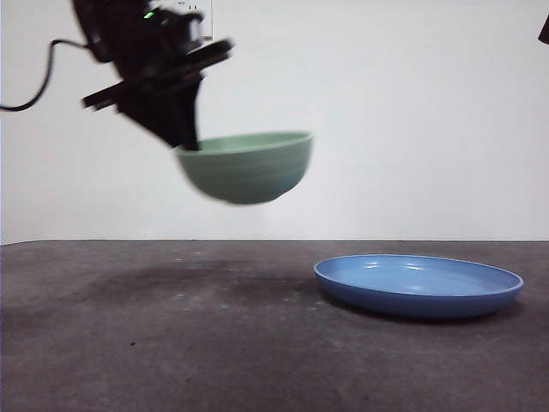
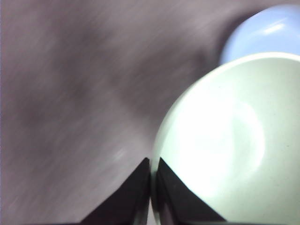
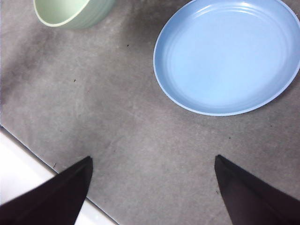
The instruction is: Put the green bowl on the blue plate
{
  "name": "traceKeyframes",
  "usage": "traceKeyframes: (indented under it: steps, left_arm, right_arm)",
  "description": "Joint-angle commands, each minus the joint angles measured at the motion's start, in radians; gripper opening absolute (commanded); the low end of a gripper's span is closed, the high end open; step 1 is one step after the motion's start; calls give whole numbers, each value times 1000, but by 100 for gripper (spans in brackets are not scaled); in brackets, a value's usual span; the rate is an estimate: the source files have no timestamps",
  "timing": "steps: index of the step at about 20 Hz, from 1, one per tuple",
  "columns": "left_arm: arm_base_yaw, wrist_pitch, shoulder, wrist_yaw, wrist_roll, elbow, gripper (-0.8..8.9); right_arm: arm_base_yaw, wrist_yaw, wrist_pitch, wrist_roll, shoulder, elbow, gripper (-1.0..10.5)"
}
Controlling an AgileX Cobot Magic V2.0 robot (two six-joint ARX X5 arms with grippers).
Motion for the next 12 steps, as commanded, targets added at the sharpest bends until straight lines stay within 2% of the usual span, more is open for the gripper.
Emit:
traceKeyframes:
  steps: [1,9,12]
  left_arm:
    - [-48,27,23,3,-21,62,16]
    - [-154,29,246,4,-32,284,16]
    - [-187,22,365,3,-33,388,16]
  right_arm:
    - [4,3,6,31,8,20,417]
    - [4,4,-19,57,-64,20,417]
    - [4,35,-47,61,-101,20,417]
